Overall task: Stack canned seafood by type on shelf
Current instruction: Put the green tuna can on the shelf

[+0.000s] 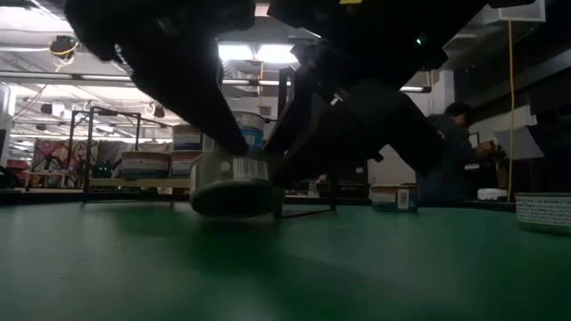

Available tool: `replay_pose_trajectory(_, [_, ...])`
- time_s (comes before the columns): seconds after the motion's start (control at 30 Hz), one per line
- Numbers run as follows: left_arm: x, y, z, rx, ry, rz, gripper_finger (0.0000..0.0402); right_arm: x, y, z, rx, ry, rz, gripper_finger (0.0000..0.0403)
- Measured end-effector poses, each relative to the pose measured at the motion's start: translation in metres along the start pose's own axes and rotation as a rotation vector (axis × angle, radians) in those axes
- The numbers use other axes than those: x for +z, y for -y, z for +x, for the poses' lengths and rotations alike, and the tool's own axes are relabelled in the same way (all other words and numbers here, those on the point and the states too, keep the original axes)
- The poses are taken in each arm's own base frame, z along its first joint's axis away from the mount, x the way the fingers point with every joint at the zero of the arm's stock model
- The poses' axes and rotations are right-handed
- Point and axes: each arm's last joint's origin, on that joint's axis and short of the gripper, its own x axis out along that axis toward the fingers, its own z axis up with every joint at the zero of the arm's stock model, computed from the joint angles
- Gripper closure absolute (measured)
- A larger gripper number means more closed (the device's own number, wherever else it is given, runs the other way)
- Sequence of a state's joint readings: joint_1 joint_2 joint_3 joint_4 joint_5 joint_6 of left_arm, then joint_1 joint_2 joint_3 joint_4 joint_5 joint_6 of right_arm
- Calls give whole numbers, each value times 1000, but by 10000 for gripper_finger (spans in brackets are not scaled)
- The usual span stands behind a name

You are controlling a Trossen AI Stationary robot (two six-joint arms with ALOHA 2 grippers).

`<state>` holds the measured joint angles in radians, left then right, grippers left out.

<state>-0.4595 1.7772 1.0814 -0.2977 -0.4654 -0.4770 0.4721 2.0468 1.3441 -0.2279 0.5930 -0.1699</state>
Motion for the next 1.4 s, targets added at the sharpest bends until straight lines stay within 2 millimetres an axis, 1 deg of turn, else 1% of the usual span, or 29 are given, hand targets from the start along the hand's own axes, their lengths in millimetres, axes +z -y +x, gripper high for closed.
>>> replay_pose_trajectory(0.43, [13,-9,-8,-51,35,-155,401,0,0,0,-6,-1,0,194])
replay_pose_trajectory(0.67, [19,-13,-5,-105,34,-226,401,0,0,0,-2,2,10,194])
replay_pose_trajectory(0.87, [22,-11,-6,-153,47,-243,401,2,1,0,-5,20,25,195])
replay_pose_trajectory(0.97, [23,-10,-6,-165,48,-246,401,2,1,0,-6,21,26,210])
replay_pose_trajectory(1.13, [22,-10,-6,-163,48,-203,400,3,0,0,16,27,27,268])
replay_pose_trajectory(1.17, [22,-10,-6,-163,48,-185,398,3,0,0,23,29,28,276])
replay_pose_trajectory(1.27, [22,-9,-6,-164,55,-109,380,3,-1,0,48,33,31,277])
replay_pose_trajectory(1.4, [22,-9,-7,-164,61,-28,332,4,-1,0,80,40,116,277])
